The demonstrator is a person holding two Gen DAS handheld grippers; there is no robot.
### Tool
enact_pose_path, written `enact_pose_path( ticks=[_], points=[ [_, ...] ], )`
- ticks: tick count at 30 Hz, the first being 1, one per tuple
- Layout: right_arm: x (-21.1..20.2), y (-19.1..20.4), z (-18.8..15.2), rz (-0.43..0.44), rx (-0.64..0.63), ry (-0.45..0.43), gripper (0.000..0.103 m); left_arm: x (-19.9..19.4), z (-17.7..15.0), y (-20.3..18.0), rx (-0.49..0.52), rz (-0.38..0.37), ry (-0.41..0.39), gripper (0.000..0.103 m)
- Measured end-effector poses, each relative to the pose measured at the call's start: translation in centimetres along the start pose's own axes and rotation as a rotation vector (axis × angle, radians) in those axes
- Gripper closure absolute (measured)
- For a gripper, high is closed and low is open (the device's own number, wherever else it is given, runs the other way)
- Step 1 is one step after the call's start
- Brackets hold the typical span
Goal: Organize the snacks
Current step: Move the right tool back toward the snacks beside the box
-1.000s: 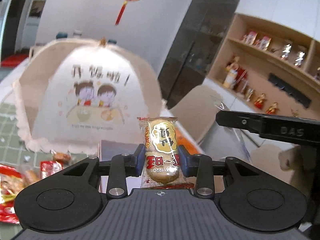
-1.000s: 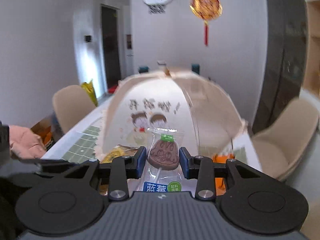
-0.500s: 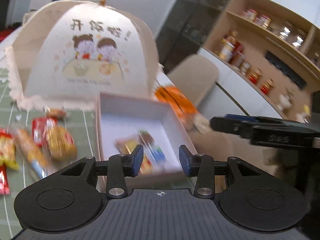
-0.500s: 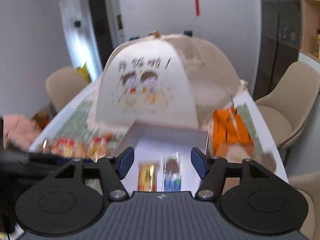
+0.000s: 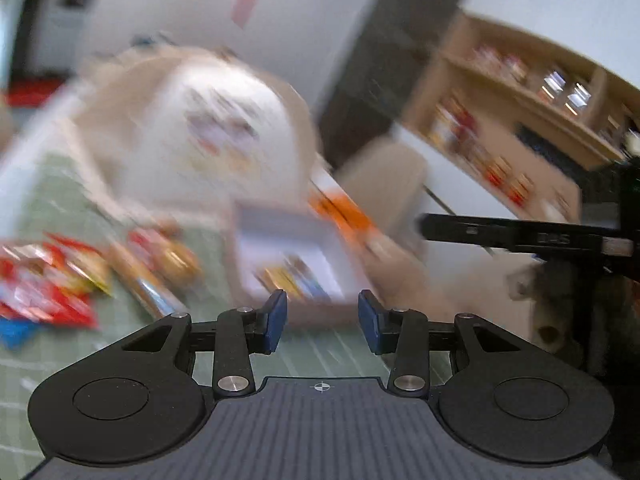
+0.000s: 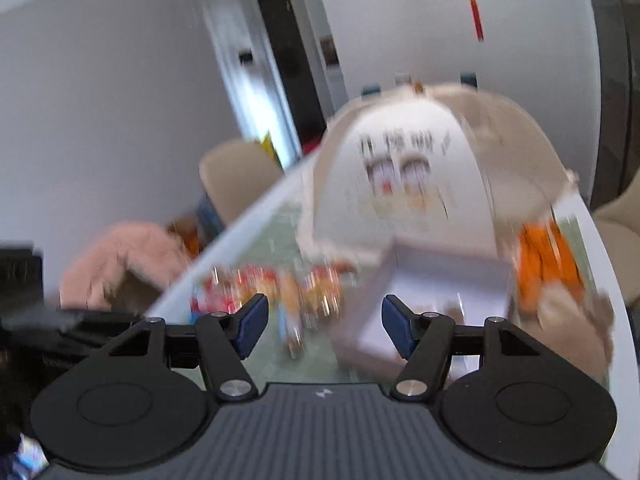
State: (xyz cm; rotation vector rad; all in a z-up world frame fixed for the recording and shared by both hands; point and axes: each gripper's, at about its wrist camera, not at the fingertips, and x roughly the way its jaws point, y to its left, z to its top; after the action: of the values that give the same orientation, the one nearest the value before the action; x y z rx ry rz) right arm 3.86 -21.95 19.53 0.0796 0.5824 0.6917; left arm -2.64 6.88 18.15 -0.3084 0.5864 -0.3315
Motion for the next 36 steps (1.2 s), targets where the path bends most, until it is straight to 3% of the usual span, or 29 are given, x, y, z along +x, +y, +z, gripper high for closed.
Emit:
enact_pose_path(
  ticks=[5, 9, 11, 14, 16, 19, 22, 26, 29, 33, 36],
  points=[
    [4.5, 1.5, 4.0, -0.082, 0.019, -0.095, 0.032, -1.4, 1.9, 6.5, -0.188, 0.318, -0.191, 0.059],
    [9.3, 2.6, 3.7, -0.062, 0.047, -0.013, 0.032, -1.1, 1.3, 14.0, -0.289, 0.573, -0.283, 0.059],
    [11.4, 3.5, 2.3, -0.046, 0.007, 0.043, 0.032, -0.5, 1.0, 18.8, -0.359, 0.657, -0.274, 0.059],
    [13.5, 4.9, 0.2, -0.089, -0.085, 0.119, 0.032, 1.4, -0.3, 25.9, -0.528, 0.708, -0.181, 0.059],
    [14.9, 5.3, -1.2, -0.104, -0.121, 0.176, 0.032, 2.4, -1.4, 28.6, -0.605, 0.700, -0.145, 0.059],
    [16.7, 5.3, -2.5, -0.101, -0.127, 0.238, 0.032, 4.3, -1.7, 29.6, -0.576, 0.623, -0.127, 0.059],
    [18.0, 5.2, -3.3, -0.086, -0.130, 0.273, 0.032, 6.7, -1.1, 28.6, -0.418, 0.559, -0.053, 0.062],
    [20.8, 6.5, -3.6, -0.087, -0.195, 0.266, 0.032, 8.9, -1.0, 24.7, -0.126, 0.517, 0.035, 0.061],
    [23.1, 7.6, -3.6, -0.118, -0.277, 0.231, 0.032, 9.8, -2.0, 22.1, -0.029, 0.432, 0.104, 0.061],
    [27.2, 8.5, -3.3, -0.222, -0.373, 0.184, 0.031, 9.2, -3.9, 19.8, -0.014, 0.304, 0.163, 0.062],
    [30.1, 8.2, -3.5, -0.250, -0.403, 0.200, 0.031, 8.0, -5.0, 19.5, -0.084, 0.230, 0.196, 0.076]
  ],
)
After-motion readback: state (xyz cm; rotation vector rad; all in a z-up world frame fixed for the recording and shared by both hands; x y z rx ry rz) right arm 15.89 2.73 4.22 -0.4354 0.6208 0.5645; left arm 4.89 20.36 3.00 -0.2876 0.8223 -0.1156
